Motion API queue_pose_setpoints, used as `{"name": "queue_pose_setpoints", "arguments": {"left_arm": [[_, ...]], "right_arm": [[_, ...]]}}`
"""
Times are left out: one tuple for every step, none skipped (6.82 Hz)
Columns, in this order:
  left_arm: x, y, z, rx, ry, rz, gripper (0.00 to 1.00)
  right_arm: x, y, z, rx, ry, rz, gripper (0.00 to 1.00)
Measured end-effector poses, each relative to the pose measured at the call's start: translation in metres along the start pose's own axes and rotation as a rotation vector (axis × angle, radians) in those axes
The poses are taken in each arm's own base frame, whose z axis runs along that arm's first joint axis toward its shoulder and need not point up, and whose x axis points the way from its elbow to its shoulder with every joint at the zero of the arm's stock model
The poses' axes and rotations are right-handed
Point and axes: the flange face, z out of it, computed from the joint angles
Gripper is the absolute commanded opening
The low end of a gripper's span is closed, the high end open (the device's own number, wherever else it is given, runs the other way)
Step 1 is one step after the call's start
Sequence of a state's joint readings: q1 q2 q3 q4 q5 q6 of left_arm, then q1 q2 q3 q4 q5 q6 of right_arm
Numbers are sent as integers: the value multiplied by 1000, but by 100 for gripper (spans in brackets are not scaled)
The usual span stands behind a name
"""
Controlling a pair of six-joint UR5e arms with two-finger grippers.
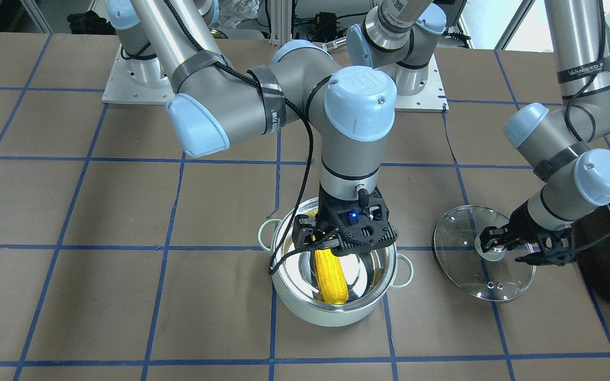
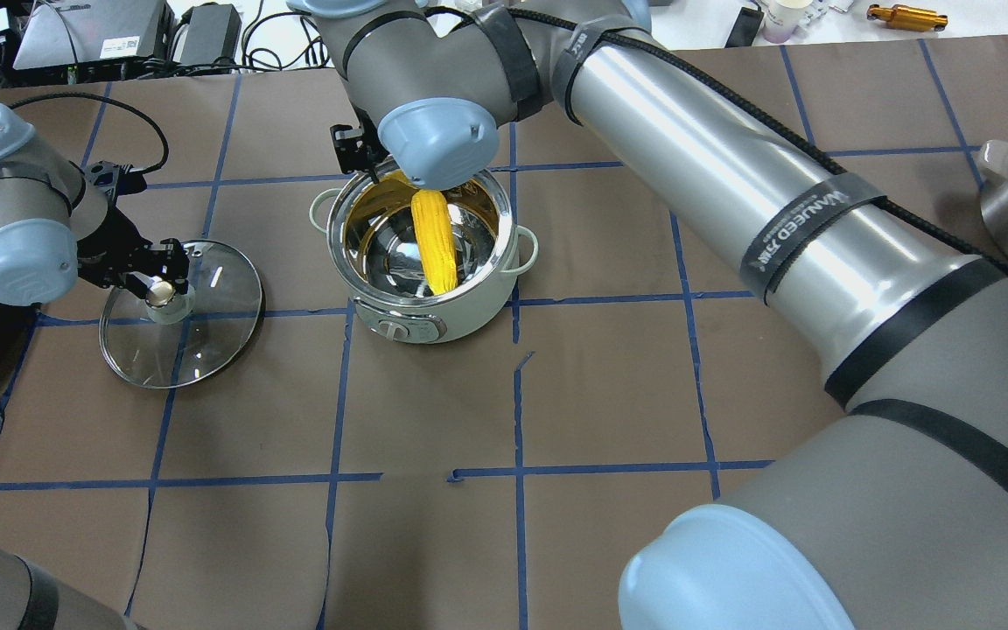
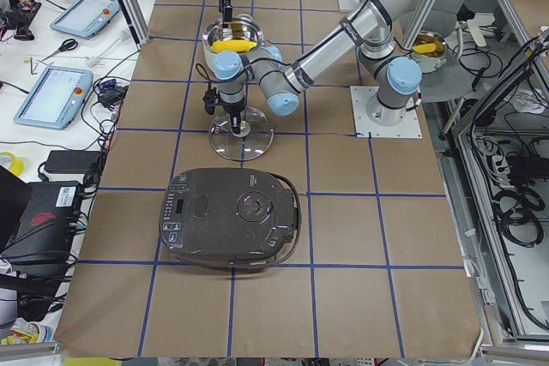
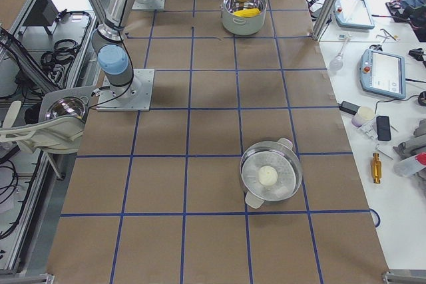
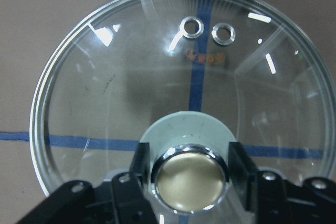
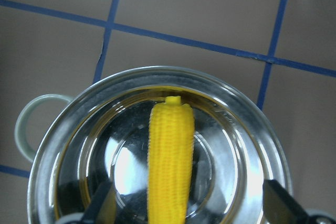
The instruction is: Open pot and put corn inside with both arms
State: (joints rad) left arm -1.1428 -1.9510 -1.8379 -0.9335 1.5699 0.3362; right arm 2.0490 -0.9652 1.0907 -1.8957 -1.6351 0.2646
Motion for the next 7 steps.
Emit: {"name": "queue_pose_setpoints", "arguments": {"left_arm": [[1, 0, -1, -2, 0, -5, 100], [8, 0, -8, -5, 1, -17, 100], [24, -1, -25, -3, 1, -29, 100], [53, -5, -57, 7, -2, -46, 100], [90, -8, -100, 10, -3, -75, 100], [131, -7, -150, 9, -4, -99, 100], [170, 1, -198, 12, -4, -104, 100]], "right_arm": [[39, -4, -21, -10, 14, 46, 100], [89, -3, -44, -21, 29, 104, 100], [142, 5, -62, -42, 45, 170, 100], [197, 29, -77, -77, 60, 224, 100], [236, 60, -91, -97, 67, 229, 100], [267, 91, -103, -110, 72, 216, 100], [292, 116, -112, -130, 75, 202, 100]]}}
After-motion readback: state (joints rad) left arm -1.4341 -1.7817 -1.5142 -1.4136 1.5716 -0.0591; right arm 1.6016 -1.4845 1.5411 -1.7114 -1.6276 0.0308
